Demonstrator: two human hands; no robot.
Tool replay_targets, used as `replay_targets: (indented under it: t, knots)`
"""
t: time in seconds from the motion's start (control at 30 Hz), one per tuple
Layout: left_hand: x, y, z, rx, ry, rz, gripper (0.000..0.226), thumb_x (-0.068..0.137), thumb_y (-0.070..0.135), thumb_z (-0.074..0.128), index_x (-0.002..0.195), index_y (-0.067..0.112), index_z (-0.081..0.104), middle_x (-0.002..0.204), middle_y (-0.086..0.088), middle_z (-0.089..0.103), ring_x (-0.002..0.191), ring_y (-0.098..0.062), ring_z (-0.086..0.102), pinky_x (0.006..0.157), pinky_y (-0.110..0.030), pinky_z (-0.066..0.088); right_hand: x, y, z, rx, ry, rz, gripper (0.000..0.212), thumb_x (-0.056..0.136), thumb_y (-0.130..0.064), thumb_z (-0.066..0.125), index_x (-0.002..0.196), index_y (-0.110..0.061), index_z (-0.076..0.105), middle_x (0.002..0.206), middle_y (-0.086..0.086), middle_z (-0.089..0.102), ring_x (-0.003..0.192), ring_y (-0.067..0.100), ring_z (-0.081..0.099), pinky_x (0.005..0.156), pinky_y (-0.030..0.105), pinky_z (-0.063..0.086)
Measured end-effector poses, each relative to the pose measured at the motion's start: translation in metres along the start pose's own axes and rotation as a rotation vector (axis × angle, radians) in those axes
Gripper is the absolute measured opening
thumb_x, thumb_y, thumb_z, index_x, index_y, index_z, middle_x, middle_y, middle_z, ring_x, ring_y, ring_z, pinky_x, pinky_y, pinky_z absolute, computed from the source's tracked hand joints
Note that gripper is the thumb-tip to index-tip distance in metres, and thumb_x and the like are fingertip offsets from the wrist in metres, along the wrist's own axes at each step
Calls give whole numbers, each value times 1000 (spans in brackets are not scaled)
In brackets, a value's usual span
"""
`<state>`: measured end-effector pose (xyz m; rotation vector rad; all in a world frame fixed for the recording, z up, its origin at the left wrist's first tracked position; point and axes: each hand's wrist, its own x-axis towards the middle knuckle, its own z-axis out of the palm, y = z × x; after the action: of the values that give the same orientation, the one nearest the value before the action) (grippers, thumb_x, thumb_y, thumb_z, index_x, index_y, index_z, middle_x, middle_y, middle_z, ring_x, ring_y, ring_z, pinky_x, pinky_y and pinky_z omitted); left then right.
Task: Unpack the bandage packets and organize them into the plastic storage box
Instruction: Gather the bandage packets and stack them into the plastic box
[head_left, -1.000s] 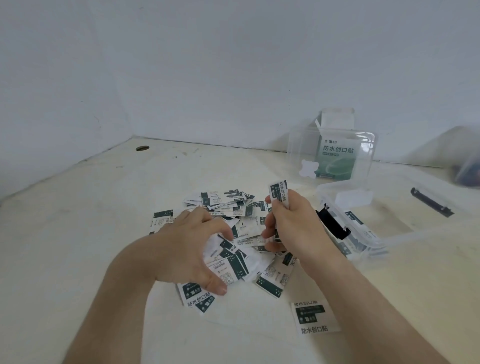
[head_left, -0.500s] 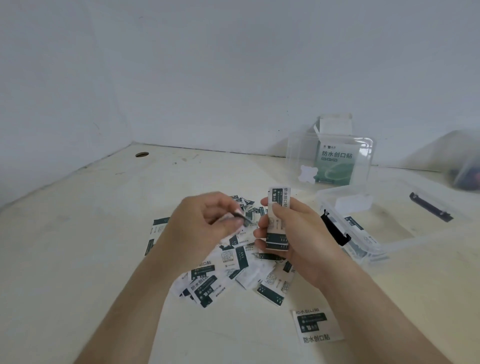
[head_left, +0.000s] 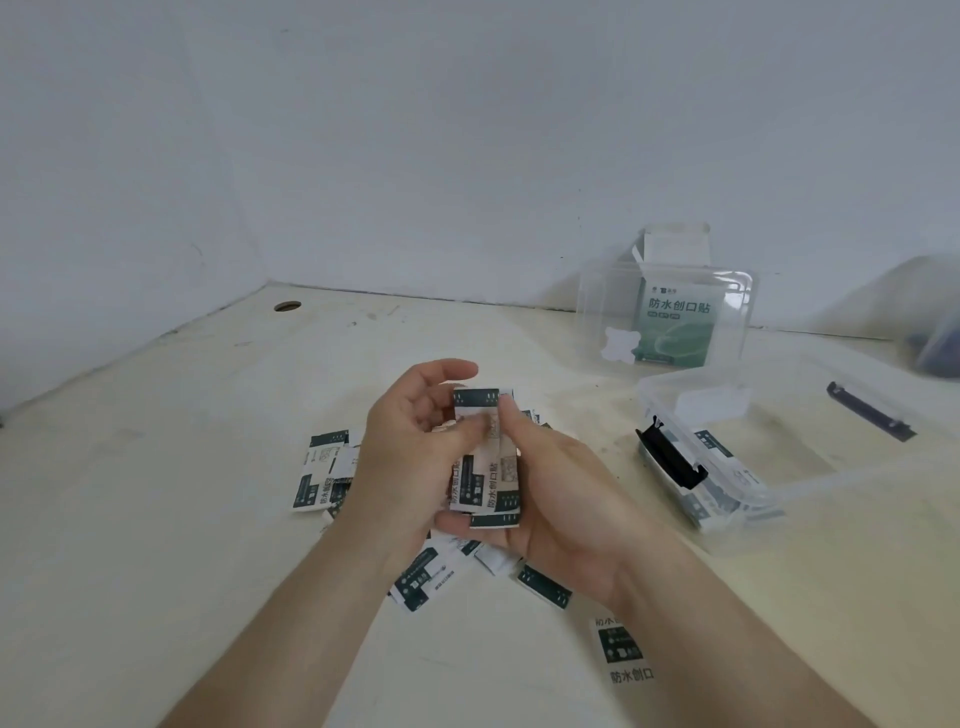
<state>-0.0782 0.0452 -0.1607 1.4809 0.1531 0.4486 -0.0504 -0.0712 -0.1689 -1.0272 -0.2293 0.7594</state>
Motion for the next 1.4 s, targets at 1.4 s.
replay_targets:
  t: [1.4]
  knots:
    - [-3,1,11,-72,-40,-142,28,103,13,41,109,21,68,99,-2,75,84,-20,70,62,-33,55,-1,-1,6,-165,193,-125,25,101,-16,43,111,-13,66,79,6,70,67,19,62,45,25,47]
